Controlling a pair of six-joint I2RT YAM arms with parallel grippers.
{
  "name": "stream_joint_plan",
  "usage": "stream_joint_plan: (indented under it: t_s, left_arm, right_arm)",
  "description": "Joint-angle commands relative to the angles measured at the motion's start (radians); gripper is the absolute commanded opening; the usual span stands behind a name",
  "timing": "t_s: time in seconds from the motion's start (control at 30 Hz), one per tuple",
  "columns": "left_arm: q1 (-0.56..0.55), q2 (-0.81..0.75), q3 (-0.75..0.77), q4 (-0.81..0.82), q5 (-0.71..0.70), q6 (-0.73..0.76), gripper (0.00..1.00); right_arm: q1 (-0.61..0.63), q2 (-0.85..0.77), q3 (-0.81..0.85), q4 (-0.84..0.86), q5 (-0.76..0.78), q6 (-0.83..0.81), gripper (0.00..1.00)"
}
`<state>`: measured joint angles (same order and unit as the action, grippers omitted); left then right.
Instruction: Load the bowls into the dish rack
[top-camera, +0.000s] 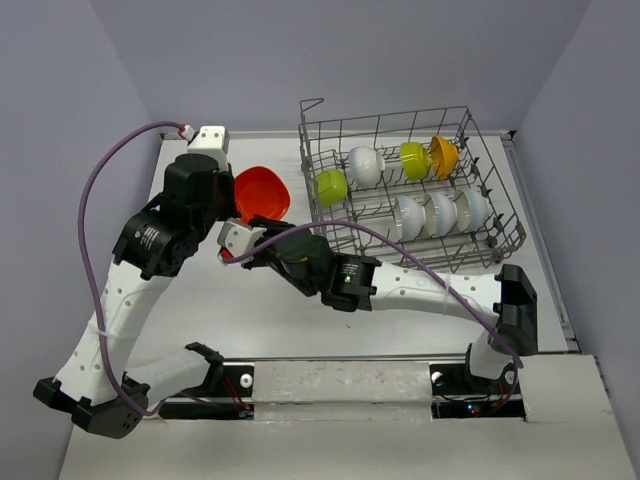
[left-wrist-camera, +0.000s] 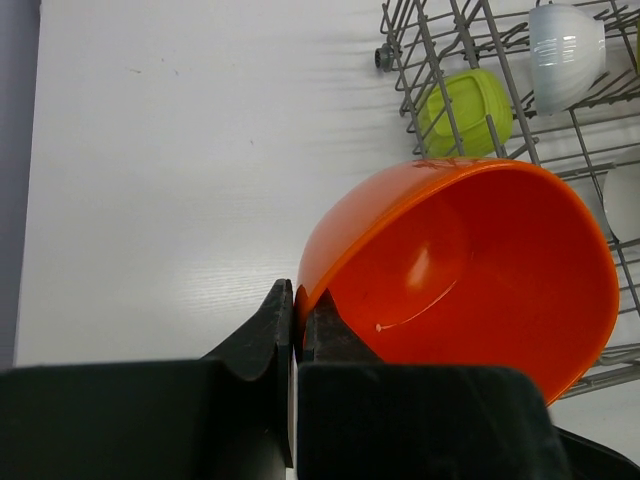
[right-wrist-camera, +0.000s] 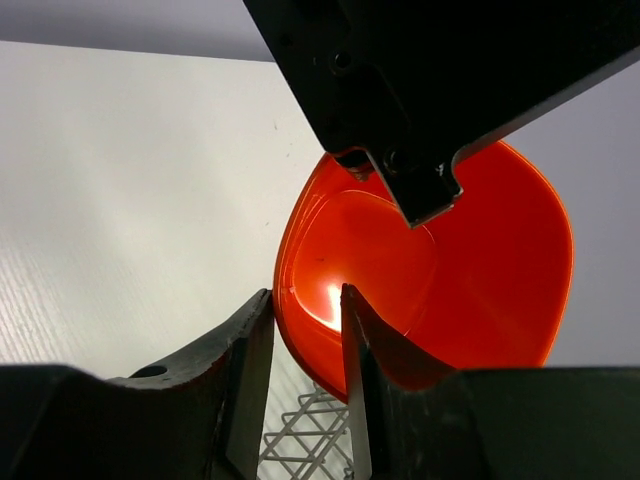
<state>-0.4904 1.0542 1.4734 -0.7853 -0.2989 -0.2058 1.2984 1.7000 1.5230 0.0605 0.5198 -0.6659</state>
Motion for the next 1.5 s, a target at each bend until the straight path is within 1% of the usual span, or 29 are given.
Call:
stream_joint_plan:
  t_s: [0.0,0.03,0.1,0.2,0.3,0.33,0.37,0.43,0.47,0.5,0.57,0.6,0.63,0.67,0.77,0.9,1.13,1.23,1.3,1.4,1.47]
  left_arm:
    - [0.007,-0.008,0.122,0.064,0.009,-0.021,0.00]
    - [0.007,-0.008,0.131,0.063,0.009,-0.020,0.00]
    - [0.009,0.010,0.154,0.063,0.017,-0.017,0.00]
    - [0.007,0.030,0.182,0.061,0.023,-0.014,0.00]
    - [0.007,0.044,0.206,0.060,0.026,-0.012,0.00]
    - [0.007,0.050,0.211,0.058,0.026,-0.012,0.00]
    - [0.009,0.052,0.217,0.057,0.026,-0.012,0.00]
    - [0.007,0.061,0.234,0.057,0.021,-0.014,0.00]
    - [0.007,0.064,0.238,0.057,0.021,-0.014,0.02]
    - [0.007,0.067,0.246,0.057,0.024,-0.014,0.09]
    - [0.007,0.073,0.255,0.058,0.026,-0.017,0.15]
    - [0.007,0.076,0.264,0.061,0.027,-0.018,0.23]
    - [0.007,0.078,0.269,0.064,0.029,-0.020,0.27]
    - [0.007,0.082,0.277,0.069,0.033,-0.020,0.36]
    - [0.007,0.095,0.291,0.074,0.044,-0.020,0.43]
    - [0.007,0.105,0.303,0.084,0.064,-0.020,0.54]
    - [0.007,0.112,0.306,0.098,0.057,-0.024,0.55]
    - [0.007,0.113,0.314,0.103,0.032,-0.032,0.59]
    - [0.007,0.110,0.320,0.109,0.018,-0.037,0.59]
    - [0.007,0.109,0.335,0.113,-0.003,-0.041,0.62]
    - [0.007,0.109,0.346,0.115,-0.017,-0.044,0.64]
  right_arm:
    - [-0.022,-0.020,-0.003,-0.007,0.083,0.019,0.30]
    - [-0.022,-0.020,-0.001,-0.005,0.082,0.020,0.30]
    - [-0.022,-0.022,-0.003,-0.007,0.080,0.019,0.25]
    - [-0.022,-0.022,-0.001,-0.007,0.078,0.017,0.15]
    - [-0.022,-0.023,-0.003,-0.008,0.077,0.017,0.07]
    - [-0.022,-0.026,0.000,-0.008,0.077,0.022,0.03]
    - [-0.022,-0.031,0.000,-0.008,0.071,0.023,0.01]
    - [-0.022,-0.037,0.003,-0.008,0.066,0.038,0.01]
    - [-0.022,-0.040,0.005,-0.008,0.062,0.043,0.01]
    - [-0.022,-0.045,0.006,-0.008,0.056,0.052,0.01]
    - [-0.022,-0.051,0.011,-0.008,0.055,0.057,0.01]
    - [-0.022,-0.057,0.011,-0.008,0.059,0.060,0.01]
    - [-0.022,-0.057,0.014,-0.008,0.060,0.060,0.01]
    - [-0.022,-0.062,0.016,-0.010,0.063,0.060,0.01]
    - [-0.022,-0.077,0.014,-0.010,0.060,0.063,0.01]
    - [-0.022,-0.086,0.016,-0.011,0.066,0.065,0.01]
    - [-0.022,-0.086,0.034,-0.007,0.097,0.075,0.01]
    - [-0.031,-0.095,0.049,-0.007,0.117,0.094,0.01]
    - [-0.031,-0.103,0.065,-0.007,0.131,0.098,0.01]
    - [-0.042,-0.131,0.078,0.004,0.167,0.101,0.01]
    - [-0.063,-0.154,0.071,0.034,0.229,0.078,0.01]
